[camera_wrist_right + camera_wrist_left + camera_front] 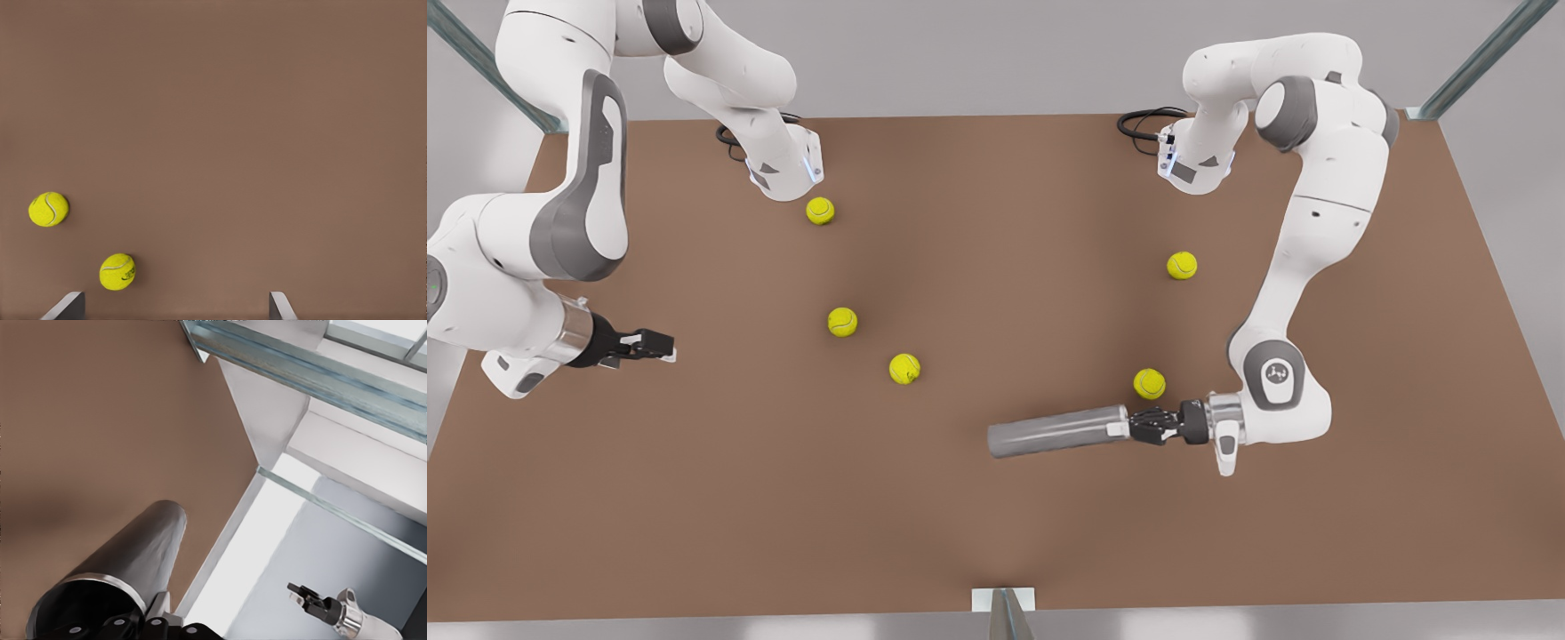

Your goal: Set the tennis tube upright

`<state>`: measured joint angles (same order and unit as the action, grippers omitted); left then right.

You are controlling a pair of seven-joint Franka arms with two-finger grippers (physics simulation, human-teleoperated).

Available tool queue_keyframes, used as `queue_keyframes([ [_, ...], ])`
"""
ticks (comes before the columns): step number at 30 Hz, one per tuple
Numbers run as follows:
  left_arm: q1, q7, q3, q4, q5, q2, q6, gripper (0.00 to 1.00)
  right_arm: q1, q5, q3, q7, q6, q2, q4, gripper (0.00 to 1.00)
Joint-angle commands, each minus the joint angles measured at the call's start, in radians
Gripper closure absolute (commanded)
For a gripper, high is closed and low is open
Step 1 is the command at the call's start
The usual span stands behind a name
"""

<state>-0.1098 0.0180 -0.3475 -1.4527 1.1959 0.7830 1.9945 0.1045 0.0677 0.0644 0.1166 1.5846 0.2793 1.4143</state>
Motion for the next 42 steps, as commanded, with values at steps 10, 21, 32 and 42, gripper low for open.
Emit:
queue_keyframes([
  [10,-0.001,-0.128,-0.001,-0.006,-0.133,-0.071,0.000,0.79,0.000,0.001,0.000,0.000,0.003,0.000,-0.003,0.00],
  [21,-0.005,-0.240,-0.002,-0.003,-0.360,-0.157,-0.005,0.79,0.047,0.007,-0.005,0.000,0.014,-0.003,-0.009,0.00],
  [32,-0.031,-0.322,0.002,0.000,-0.591,-0.254,-0.072,0.79,0.046,0.004,-0.005,0.000,0.021,0.009,-0.021,0.00],
  [42,-0.076,-0.342,0.004,0.000,-0.796,-0.320,-0.134,0.79,0.055,0.012,0.002,0.002,0.020,0.017,-0.021,0.00],
])
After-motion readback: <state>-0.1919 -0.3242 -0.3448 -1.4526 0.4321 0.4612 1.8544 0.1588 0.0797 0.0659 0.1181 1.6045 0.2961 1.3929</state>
